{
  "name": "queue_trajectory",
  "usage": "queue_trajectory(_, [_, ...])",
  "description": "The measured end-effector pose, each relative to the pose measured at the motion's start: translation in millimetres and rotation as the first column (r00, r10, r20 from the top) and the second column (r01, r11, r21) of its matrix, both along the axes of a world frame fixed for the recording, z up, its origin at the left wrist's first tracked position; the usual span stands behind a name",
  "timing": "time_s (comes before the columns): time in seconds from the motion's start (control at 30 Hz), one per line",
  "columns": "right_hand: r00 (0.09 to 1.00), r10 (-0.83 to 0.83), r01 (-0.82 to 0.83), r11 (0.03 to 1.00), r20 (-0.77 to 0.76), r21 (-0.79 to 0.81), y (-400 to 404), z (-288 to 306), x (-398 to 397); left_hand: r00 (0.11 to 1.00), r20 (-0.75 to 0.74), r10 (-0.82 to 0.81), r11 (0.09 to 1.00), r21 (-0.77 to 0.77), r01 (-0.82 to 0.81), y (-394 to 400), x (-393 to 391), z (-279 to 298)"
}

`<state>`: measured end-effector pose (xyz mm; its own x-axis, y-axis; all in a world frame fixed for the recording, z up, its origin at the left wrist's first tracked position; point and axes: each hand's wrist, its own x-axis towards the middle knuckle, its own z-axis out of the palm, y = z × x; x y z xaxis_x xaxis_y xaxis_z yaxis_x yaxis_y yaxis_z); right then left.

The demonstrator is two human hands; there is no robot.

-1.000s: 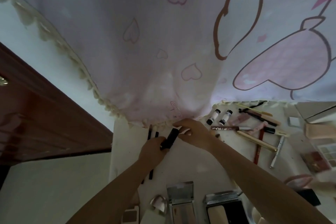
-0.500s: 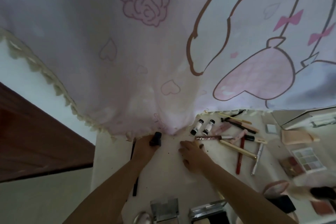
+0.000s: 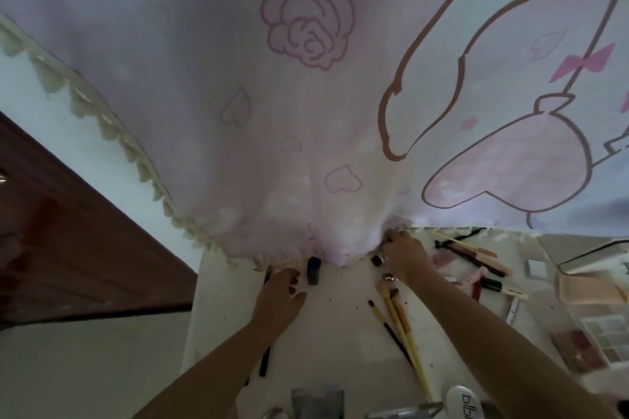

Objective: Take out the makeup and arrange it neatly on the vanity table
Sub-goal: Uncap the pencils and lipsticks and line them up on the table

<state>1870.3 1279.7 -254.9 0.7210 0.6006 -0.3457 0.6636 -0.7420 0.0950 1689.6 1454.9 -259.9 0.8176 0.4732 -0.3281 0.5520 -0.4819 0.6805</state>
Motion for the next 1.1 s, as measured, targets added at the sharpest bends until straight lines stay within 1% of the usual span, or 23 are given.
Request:
queue_trajectory(0.1, [0.992,0.117,-0.118,0.992,-0.036,-0.034,-6.1,9.7,5.3,1.000,-0.013,-0.023,0.997,0.069,0.024,-2.1,-14.8,4.8])
queue_trajectory(0.17, [0.979,0.185,-0.189,0.981,-0.087,-0.044,-14.1,23.0,1.8,0.995,-0.019,-0.097,0.991,0.095,0.099,-3.3,-21.8,10.6])
queue_trajectory(0.2, [0.971,0.203,-0.207,0.978,-0.126,-0.016,-18.0,31.1,-2.5,0.989,-0.016,-0.147,0.985,0.092,0.147,-3.6,-23.2,15.2])
queue_trajectory(0.27, [0.955,0.221,-0.205,0.974,-0.198,0.101,-22.8,51.7,-16.5,0.973,0.023,-0.228,0.973,0.045,0.227,-4.0,-21.2,30.7])
queue_trajectory(0.37, [0.924,0.287,-0.194,0.921,-0.254,0.338,-22.2,88.6,-46.4,0.956,0.133,-0.262,0.956,-0.102,0.277,-11.7,-10.0,65.4])
queue_trajectory(0.43, [0.908,0.326,-0.164,0.856,-0.265,0.489,-17.4,111.9,-67.1,0.938,0.233,-0.258,0.939,-0.168,0.300,-22.9,-5.1,88.6])
queue_trajectory(0.5, [0.897,0.312,-0.047,0.773,-0.314,0.633,-11.2,133.7,-85.5,0.914,0.335,-0.227,0.933,-0.195,0.303,-33.9,-4.7,109.2])
queue_trajectory(0.57, [0.906,0.258,0.088,0.662,-0.337,0.745,-4.5,151.1,-97.3,0.880,0.436,-0.189,0.942,-0.174,0.288,-42.3,-6.0,128.4])
queue_trajectory(0.67, [0.927,0.100,0.275,0.474,-0.361,0.836,9.5,174.9,-106.4,0.843,0.535,-0.065,0.970,-0.164,0.178,-49.9,-3.2,158.6])
queue_trajectory(0.73, [0.921,0.021,0.351,0.389,-0.389,0.852,18.9,189.8,-109.2,0.815,0.579,-0.004,0.987,-0.128,0.095,-53.2,1.7,178.8])
queue_trajectory(0.77, [0.927,-0.005,0.352,0.352,-0.374,0.867,21.5,196.3,-110.8,0.808,0.590,0.017,0.993,-0.106,0.057,-54.1,3.8,188.0])
queue_trajectory(0.83, [0.952,-0.033,0.302,0.275,-0.305,0.913,23.2,207.8,-113.0,0.812,0.583,0.022,1.000,-0.025,-0.009,-53.7,7.6,205.2])
queue_trajectory(0.9, [0.970,-0.042,0.244,0.215,-0.240,0.946,20.1,216.2,-114.6,0.818,0.574,-0.041,0.995,0.094,-0.017,-53.0,8.6,219.2])
queue_trajectory(0.97, [0.980,-0.030,0.199,0.164,-0.197,0.966,15.0,221.1,-115.4,0.820,0.562,-0.107,0.985,0.173,0.010,-54.0,9.1,229.1])
queue_trajectory(1.03, [0.987,-0.006,0.160,0.128,-0.160,0.979,9.8,222.1,-118.4,0.840,0.526,-0.133,0.980,0.198,0.031,-56.4,8.0,233.4])
queue_trajectory(1.1, [0.991,0.008,0.130,0.112,-0.132,0.985,5.5,222.1,-121.5,0.866,0.480,-0.139,0.982,0.182,0.056,-59.5,7.0,235.5])
